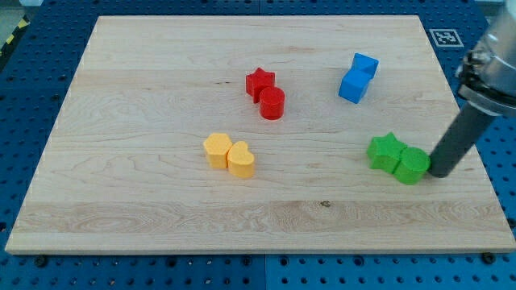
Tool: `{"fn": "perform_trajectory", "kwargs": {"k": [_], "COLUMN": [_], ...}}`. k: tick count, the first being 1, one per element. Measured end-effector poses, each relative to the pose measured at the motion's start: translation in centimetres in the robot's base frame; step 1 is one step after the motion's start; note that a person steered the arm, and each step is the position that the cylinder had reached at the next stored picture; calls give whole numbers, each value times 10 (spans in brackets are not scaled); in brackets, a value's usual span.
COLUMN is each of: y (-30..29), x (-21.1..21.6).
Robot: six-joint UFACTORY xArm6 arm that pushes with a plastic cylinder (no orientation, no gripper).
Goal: Push the green star away from the green circle
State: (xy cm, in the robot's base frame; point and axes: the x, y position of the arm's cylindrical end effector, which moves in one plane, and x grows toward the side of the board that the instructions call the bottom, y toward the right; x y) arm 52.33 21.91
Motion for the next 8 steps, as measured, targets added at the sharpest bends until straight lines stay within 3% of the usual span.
{"fn": "perform_trajectory", "kwargs": {"k": [8], "y": [-17], "x": [-31]}}
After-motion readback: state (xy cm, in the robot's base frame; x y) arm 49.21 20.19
